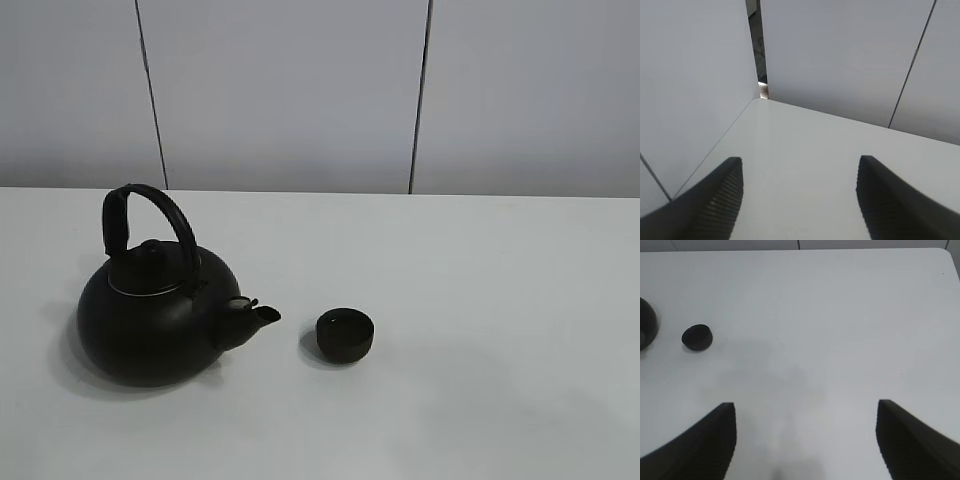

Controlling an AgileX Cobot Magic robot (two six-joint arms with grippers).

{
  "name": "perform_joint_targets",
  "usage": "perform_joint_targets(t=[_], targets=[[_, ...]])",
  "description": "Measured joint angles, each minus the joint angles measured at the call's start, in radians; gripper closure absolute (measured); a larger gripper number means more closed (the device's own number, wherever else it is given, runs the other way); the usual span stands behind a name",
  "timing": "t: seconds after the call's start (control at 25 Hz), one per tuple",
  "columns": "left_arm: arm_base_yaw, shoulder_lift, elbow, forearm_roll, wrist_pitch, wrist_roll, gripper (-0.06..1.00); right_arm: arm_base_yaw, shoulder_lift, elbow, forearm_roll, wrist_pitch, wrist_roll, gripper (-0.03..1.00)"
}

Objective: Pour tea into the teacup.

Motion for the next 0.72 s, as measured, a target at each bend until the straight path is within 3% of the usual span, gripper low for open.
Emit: perform_joint_targets(t=[0.36, 0.56, 0.72], targets=[[0.0, -0.355, -0.001, -0.226, 0.298, 0.202, 0.47, 0.0, 0.0, 0.0, 0.0, 0.0, 0.0, 0.43], [0.0, -0.447, -0.006, -0.268, 0.453, 0.217, 0.47, 0.0, 0.0, 0.0, 0.0, 0.0, 0.0, 0.43], [0.0, -0.482, 0.005, -0.272, 0.509, 0.226, 0.47, 0.0, 0.0, 0.0, 0.0, 0.0, 0.0, 0.43]])
